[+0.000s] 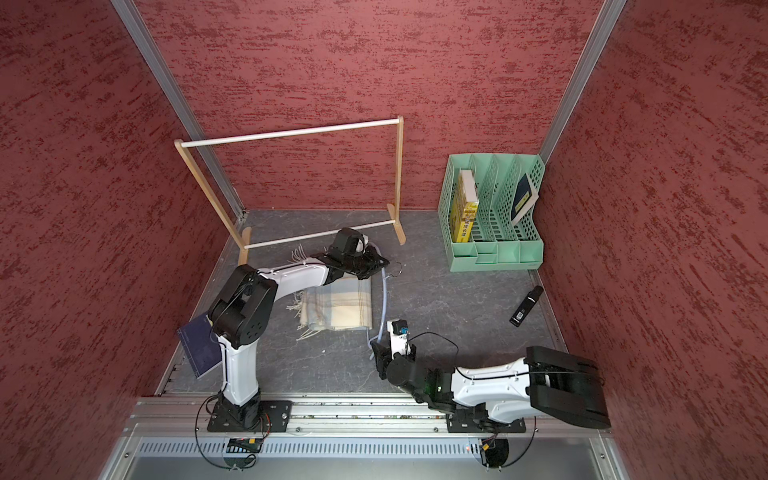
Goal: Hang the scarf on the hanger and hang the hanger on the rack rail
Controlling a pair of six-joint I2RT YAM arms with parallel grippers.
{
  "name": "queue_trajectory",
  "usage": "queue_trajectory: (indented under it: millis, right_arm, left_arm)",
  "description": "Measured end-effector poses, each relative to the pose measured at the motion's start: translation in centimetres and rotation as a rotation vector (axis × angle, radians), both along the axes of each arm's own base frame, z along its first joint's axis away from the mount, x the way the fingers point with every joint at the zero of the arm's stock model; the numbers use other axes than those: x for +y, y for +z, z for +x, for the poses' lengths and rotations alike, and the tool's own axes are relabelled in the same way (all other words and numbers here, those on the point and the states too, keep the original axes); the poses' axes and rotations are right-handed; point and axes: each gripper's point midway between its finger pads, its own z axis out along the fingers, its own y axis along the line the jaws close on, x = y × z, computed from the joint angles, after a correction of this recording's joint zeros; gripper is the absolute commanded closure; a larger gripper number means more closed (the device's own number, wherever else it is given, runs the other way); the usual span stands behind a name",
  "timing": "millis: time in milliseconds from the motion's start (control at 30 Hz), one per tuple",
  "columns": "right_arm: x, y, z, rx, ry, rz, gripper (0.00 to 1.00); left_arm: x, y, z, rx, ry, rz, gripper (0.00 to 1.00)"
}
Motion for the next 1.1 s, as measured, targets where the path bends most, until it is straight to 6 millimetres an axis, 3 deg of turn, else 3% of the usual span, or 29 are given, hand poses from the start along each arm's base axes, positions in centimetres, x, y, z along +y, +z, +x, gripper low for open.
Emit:
queue_trajectory:
  millis: [300, 767, 1100]
  right_arm:
    - [1.2, -1.2, 0.4, 0.043, -0.022, -0.029, 0.49]
    - [-0.2, -1.6, 1.5, 0.105, -0.110, 0.046, 0.46]
    - [0.6, -5.2, 2.2, 0.173, -0.086, 0.002, 0.52]
  left_arm:
    - [0.1, 0.0, 0.1, -0.002, 0.006, -0.008, 1.00]
    - [0.2, 0.1, 0.2, -0.004, 0.012, -0.011, 1.00]
    - [0.2, 0.1, 0.2, -0.004, 0.013, -0.011, 1.00]
